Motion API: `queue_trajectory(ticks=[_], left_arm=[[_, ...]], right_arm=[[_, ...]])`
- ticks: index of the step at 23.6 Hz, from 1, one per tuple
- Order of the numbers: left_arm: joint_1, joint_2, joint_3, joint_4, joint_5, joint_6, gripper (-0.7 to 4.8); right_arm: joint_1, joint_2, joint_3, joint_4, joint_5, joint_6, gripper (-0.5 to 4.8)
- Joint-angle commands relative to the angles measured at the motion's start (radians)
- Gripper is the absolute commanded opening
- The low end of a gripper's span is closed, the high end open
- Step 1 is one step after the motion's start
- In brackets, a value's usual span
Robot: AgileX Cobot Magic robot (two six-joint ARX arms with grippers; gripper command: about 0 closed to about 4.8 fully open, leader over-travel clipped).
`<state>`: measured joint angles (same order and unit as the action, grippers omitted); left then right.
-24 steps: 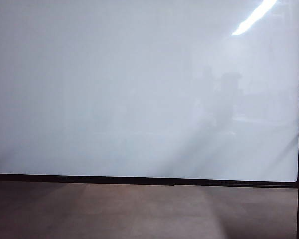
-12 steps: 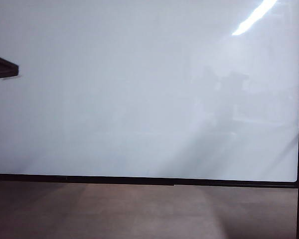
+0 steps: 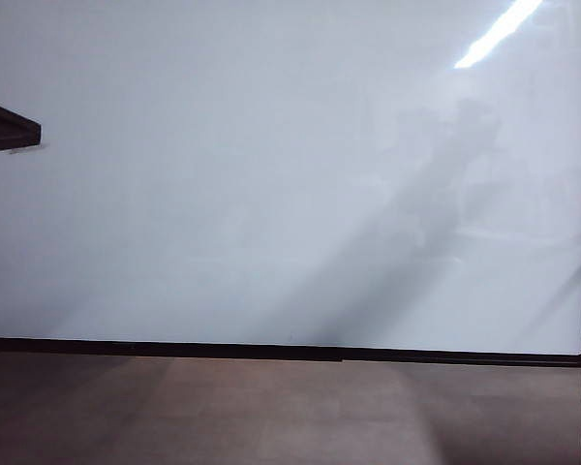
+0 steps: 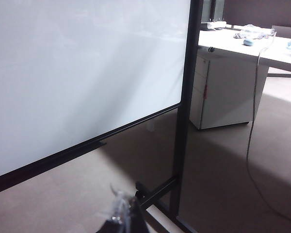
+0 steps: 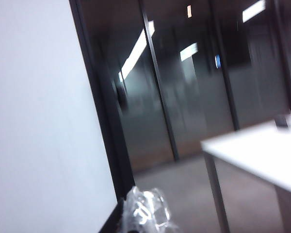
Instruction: Reach to the right to find the marker pen, pick it up, and write the number 8 on the whiteboard.
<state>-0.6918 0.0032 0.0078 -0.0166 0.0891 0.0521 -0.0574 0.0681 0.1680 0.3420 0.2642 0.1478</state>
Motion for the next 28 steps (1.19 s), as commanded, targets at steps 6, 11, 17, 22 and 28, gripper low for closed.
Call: queue_trajectory(ticks=[6,11,17,22,28], left_arm=[[0.0,0.001,0.001,0.01,0.001,0.0,-0.05],[0.0,0.001,0.001,0.01,0.001,0.0,-0.05],[0.0,0.001,0.001,0.01,0.001,0.0,-0.05],[0.001,0.001,0.001,0.01,0.002,0.0,-0.05],[0.001,0.001,0.001,0.01,0.001,0.0,-0.05]], right_arm=[[-0.014,0.555,0.218,0.385,-0.078,-0.188,-0.01],[-0.201,1.034,0.412,0.553,-0.408,-0.03,-0.01],[-0.307,1.407,0.424,0.743,-0.599,0.01,0.06],[-0.301,1.732,0.426,1.015,-0.648,0.01,2.98],[-0.301,1.904,0.507,1.046,-0.642,0.009,3.06]])
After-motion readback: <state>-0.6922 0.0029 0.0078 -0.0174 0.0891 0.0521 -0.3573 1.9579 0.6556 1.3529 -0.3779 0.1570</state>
